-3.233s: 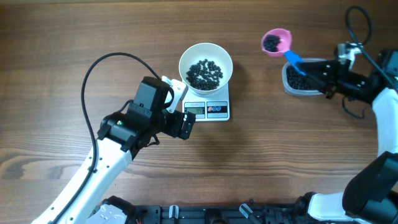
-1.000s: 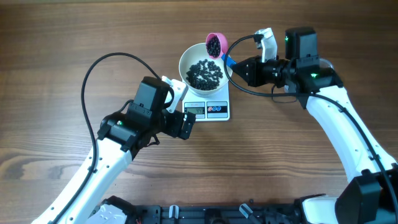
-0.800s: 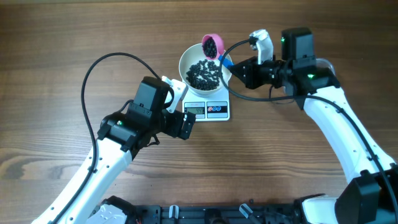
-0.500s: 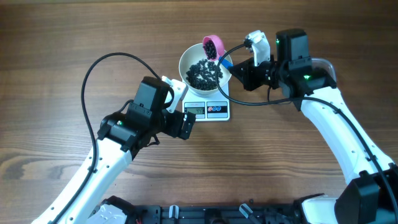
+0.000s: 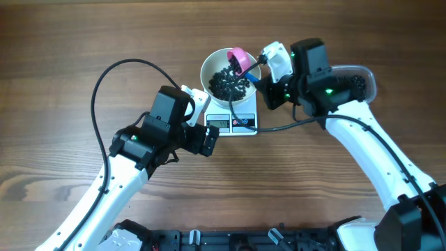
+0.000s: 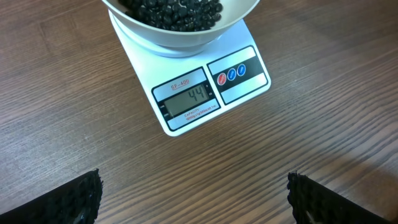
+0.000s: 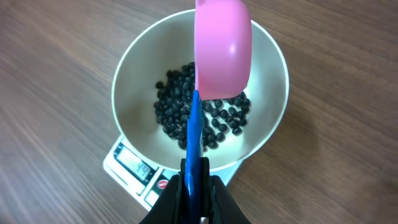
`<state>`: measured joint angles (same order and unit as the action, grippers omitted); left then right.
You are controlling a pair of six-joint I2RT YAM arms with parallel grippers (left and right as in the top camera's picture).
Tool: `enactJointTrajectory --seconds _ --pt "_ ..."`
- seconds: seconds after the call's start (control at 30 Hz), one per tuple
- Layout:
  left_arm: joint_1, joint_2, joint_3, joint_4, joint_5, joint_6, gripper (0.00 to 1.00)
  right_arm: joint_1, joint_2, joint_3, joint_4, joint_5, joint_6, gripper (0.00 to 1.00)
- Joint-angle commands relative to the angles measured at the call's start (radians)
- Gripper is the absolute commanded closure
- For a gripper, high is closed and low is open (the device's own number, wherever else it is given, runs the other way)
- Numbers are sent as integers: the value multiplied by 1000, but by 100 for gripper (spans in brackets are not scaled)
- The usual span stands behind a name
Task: Scoop item into bowl and weigh 150g on scale
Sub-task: 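Tilt the scoop with the right gripper to pour beans into the bowl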
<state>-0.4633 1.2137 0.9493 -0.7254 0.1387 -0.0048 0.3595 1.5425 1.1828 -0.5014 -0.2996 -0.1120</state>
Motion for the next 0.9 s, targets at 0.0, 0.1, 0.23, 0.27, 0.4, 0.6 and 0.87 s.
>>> enactJointTrajectory --seconds 0.0,0.1,0.23,0.27,0.4,0.6,0.87 --pt "-4 4 19 3 -9 -3 0 40 -23 -5 2 147 -47 96" --pt "-4 4 19 3 -9 -3 0 67 -23 -5 3 220 -51 96" --pt "-4 4 19 3 -9 -3 0 101 -28 -5 14 277 -73 96" --pt "-4 4 19 3 -9 -3 0 106 -31 -5 19 277 -74 96" --pt "-4 4 19 3 -9 -3 0 109 -45 -5 38 278 -85 96" --pt "-4 4 19 3 -9 -3 0 109 -70 -5 44 284 -71 96" --pt "-4 4 19 3 -9 -3 0 101 -101 -5 44 227 155 96"
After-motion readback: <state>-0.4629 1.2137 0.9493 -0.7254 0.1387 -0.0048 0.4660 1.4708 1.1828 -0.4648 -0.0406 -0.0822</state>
